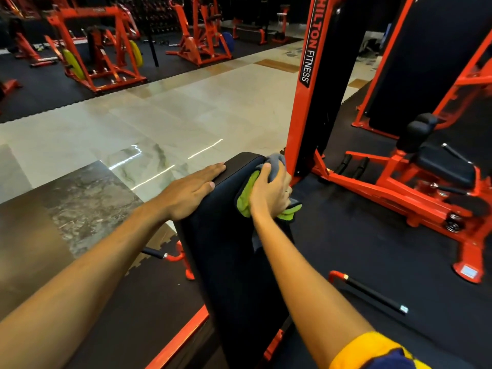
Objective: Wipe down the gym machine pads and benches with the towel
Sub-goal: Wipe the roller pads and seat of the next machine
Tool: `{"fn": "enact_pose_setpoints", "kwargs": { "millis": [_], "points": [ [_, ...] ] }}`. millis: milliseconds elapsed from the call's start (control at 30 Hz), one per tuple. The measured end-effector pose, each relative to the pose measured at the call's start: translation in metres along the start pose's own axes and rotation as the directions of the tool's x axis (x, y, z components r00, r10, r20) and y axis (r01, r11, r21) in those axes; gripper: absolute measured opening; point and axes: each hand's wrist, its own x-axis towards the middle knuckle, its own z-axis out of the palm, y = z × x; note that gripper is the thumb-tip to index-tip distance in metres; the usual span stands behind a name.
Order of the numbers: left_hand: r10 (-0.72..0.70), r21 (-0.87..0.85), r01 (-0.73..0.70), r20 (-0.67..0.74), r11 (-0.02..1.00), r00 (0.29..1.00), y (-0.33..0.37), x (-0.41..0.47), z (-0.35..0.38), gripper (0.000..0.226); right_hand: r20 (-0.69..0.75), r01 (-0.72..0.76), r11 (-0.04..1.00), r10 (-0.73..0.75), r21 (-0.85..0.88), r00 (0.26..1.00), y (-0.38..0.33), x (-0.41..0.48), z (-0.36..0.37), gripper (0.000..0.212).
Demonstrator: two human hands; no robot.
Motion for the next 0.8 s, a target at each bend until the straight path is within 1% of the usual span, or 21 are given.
{"fn": "enact_pose_setpoints", "kwargs": {
  "millis": [33, 100, 133, 200, 233, 267, 300, 333, 400, 433, 467, 500, 533, 633, 667, 733, 767, 800],
  "points": [
    [-0.002, 0.000, 0.002, 0.001, 1.000, 1.000, -0.001, 0.000, 0.001, 0.065, 0.000, 0.056, 0.998, -0.056, 0.019, 0.998, -0.003, -0.017, 0.001, 0.056],
    [-0.002, 0.003, 0.002, 0.001, 1.000, 1.000, -0.002, -0.001, 0.001, 0.064, 0.039, 0.221, 0.973, -0.224, 0.062, 0.974, 0.000, -0.054, -0.004, 0.066],
    [0.004, 0.007, -0.004, -0.002, 1.000, 1.000, -0.002, -0.001, 0.001, 0.062, 0.086, 0.317, 0.946, -0.322, 0.061, 0.943, 0.007, -0.068, -0.010, 0.070],
    [0.013, 0.012, -0.013, -0.004, 1.000, 1.000, -0.003, -0.001, 0.002, 0.055, 0.204, 0.511, 0.859, -0.502, 0.006, 0.841, 0.031, -0.076, -0.021, 0.082],
    [0.020, 0.019, -0.020, 0.005, 1.000, 1.000, -0.003, 0.001, 0.002, 0.053, 0.245, 0.587, 0.808, -0.562, -0.040, 0.790, 0.047, -0.068, -0.026, 0.087],
    [0.027, 0.028, -0.027, 0.016, 0.999, 1.000, -0.001, 0.003, 0.003, 0.053, 0.268, 0.628, 0.775, -0.590, -0.076, 0.761, 0.062, -0.055, -0.031, 0.090],
    [0.025, 0.043, -0.025, 0.016, 0.999, 1.000, -0.001, 0.001, 0.002, 0.056, 0.278, 0.625, 0.776, -0.584, -0.086, 0.763, 0.070, -0.044, -0.032, 0.092],
    [0.023, 0.043, -0.023, 0.015, 0.999, 1.000, 0.000, 0.002, 0.002, 0.058, 0.283, 0.574, 0.815, -0.535, -0.077, 0.796, 0.071, -0.032, -0.033, 0.092],
    [0.025, 0.041, -0.025, 0.017, 0.999, 1.000, -0.001, 0.001, 0.000, 0.057, 0.267, 0.350, 0.937, -0.335, -0.010, 0.904, 0.057, -0.029, -0.027, 0.086],
    [0.027, 0.038, -0.027, 0.012, 0.999, 1.000, -0.002, 0.000, 0.000, 0.056, 0.238, 0.257, 0.966, -0.252, 0.009, 0.938, 0.045, -0.036, -0.023, 0.082],
    [0.026, 0.034, -0.026, 0.004, 0.999, 1.000, -0.001, -0.001, 0.001, 0.058, 0.198, 0.238, 0.971, -0.235, 0.008, 0.952, 0.031, -0.049, -0.020, 0.076],
    [0.023, 0.028, -0.023, -0.010, 0.999, 1.000, 0.000, -0.001, 0.002, 0.059, 0.160, 0.275, 0.962, -0.272, 0.004, 0.949, 0.017, -0.063, -0.018, 0.072],
    [0.018, 0.026, -0.017, -0.024, 1.000, 1.000, 0.000, -0.003, 0.003, 0.060, 0.145, 0.343, 0.939, -0.340, 0.003, 0.929, 0.008, -0.079, -0.017, 0.070],
    [0.004, 0.005, -0.004, -0.084, 1.000, 0.996, 0.002, -0.007, 0.004, 0.059, 0.149, 0.560, 0.828, -0.557, 0.027, 0.817, 0.016, -0.120, -0.019, 0.070],
    [0.010, -0.016, -0.011, -0.090, 1.000, 0.996, 0.002, -0.011, 0.005, 0.058, 0.171, 0.628, 0.778, -0.621, 0.017, 0.765, 0.029, -0.125, -0.021, 0.071],
    [0.042, -0.024, -0.045, -0.108, 0.999, 0.993, 0.001, -0.019, 0.007, 0.055, 0.223, 0.763, 0.645, -0.739, -0.037, 0.635, 0.063, -0.123, -0.025, 0.075],
    [0.054, -0.018, -0.056, -0.118, 0.998, 0.992, 0.000, -0.022, 0.010, 0.054, 0.260, 0.796, 0.602, -0.760, -0.065, 0.596, 0.079, -0.118, -0.027, 0.077],
    [0.054, -0.011, -0.056, -0.135, 0.998, 0.989, -0.001, -0.028, 0.012, 0.053, 0.291, 0.785, 0.614, -0.739, -0.083, 0.608, 0.090, -0.113, -0.028, 0.078]
  ]
}}
